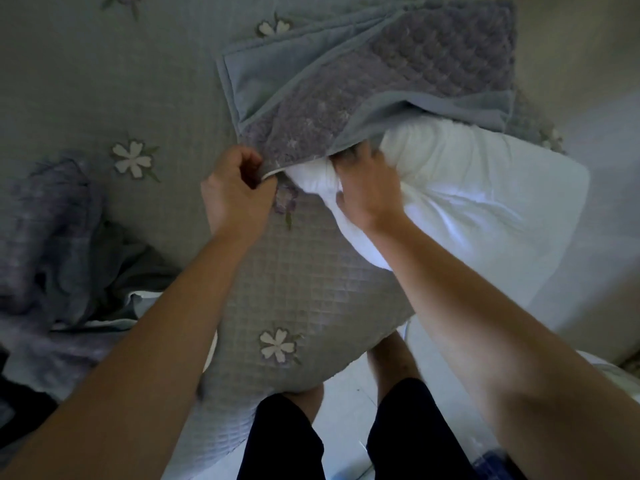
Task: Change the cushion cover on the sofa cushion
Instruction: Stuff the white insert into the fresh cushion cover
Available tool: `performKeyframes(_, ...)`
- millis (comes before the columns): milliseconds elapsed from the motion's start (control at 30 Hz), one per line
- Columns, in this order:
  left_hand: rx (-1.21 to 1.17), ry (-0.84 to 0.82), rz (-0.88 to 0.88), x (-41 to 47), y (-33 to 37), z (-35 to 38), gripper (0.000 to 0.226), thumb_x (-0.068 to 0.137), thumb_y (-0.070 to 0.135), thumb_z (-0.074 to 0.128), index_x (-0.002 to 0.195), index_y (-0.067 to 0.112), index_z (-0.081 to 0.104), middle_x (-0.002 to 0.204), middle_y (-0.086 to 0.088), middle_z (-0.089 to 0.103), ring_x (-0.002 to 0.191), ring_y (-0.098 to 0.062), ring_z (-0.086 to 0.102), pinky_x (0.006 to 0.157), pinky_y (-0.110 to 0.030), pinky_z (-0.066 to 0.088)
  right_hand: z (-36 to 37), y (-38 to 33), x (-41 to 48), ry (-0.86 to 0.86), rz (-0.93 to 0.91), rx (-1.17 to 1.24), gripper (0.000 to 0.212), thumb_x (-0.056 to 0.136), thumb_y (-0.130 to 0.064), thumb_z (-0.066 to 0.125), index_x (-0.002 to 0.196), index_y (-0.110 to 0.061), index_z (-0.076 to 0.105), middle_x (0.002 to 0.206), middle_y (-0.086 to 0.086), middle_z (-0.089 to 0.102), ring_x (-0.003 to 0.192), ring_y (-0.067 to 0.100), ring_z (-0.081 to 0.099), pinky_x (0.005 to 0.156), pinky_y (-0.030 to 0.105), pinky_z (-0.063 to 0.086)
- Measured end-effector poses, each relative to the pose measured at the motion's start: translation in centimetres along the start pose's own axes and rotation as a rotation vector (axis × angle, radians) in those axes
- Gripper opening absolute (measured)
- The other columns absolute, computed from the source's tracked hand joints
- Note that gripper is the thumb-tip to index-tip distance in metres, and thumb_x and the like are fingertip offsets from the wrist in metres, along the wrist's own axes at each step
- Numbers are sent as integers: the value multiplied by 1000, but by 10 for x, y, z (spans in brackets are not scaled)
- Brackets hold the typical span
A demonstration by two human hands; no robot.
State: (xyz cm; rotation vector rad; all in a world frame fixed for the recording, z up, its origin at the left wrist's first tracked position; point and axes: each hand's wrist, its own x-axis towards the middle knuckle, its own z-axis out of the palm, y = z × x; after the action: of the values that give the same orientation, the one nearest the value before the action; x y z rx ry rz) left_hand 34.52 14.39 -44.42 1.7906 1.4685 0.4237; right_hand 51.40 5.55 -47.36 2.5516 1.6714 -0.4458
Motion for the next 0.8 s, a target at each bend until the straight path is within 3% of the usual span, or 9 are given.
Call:
performKeyframes(133,36,-59,2,-4,-3,-1,23,76,15,71,99,17,66,85,6,63,72,-13,57,69,-26,48,-4,-37,19,-5,298,188,24,87,-24,67,108,-12,67,124,16,51,105,35,55,76,41,48)
performKeyframes(200,85,-122,73,-7,-2,3,23,76,12,71,98,15,66,85,8,60,74,-14,57,68,-24,43,13,-52,5,-63,99,134,38,85,-35,68,117,-13,62,127,16,54,114,37,52,87,43,46)
performKeyframes(300,169,-223,151,-8,-2,4,21,74,7,66,94,13,65,91,5,58,80,-16,54,67,-27,40,35,-36,-27,-275,-180,92,93,75,-72,61,141,-10,39,143,17,43,132,38,38,108,49,31)
performKeyframes(333,178,-258,132,-7,-5,4,20,75,7,64,95,13,62,93,4,57,81,-17,54,67,-30,42,33,-25,-33,-253,-210,159,94,77,-75,54,144,-12,35,144,16,40,133,35,36,111,49,29)
performKeyframes(467,384,-274,-14,-5,-11,3,24,80,22,61,100,14,50,100,-7,55,86,-29,55,71,-42,48,10,24,-40,362,-125,391,30,99,-33,52,120,-14,64,129,11,57,119,27,52,98,46,42)
performKeyframes(567,616,-152,73,-8,2,12,48,75,20,64,117,7,46,116,-19,52,103,-39,50,85,-50,43,6,73,-27,624,202,250,40,96,-37,57,126,-12,61,136,19,53,129,34,47,105,44,37)
performKeyframes(633,694,-66,251,-9,15,18,61,71,14,60,130,10,43,125,-21,50,108,-41,49,90,-52,41,-1,109,-18,417,435,244,75,89,-64,51,142,-11,46,149,20,41,142,35,33,114,48,27)
performKeyframes(700,670,-5,471,-7,30,28,61,71,12,53,132,12,47,126,-19,53,107,-40,52,89,-51,42,-9,138,-12,43,568,275,106,76,-88,39,151,-13,30,158,13,29,149,29,20,121,51,12)
performKeyframes(800,679,-7,678,5,53,49,50,75,13,55,125,10,56,115,-14,60,98,-35,57,83,-46,44,-20,155,-9,-288,487,245,127,57,-103,30,149,-17,33,151,10,42,140,31,38,115,52,29)
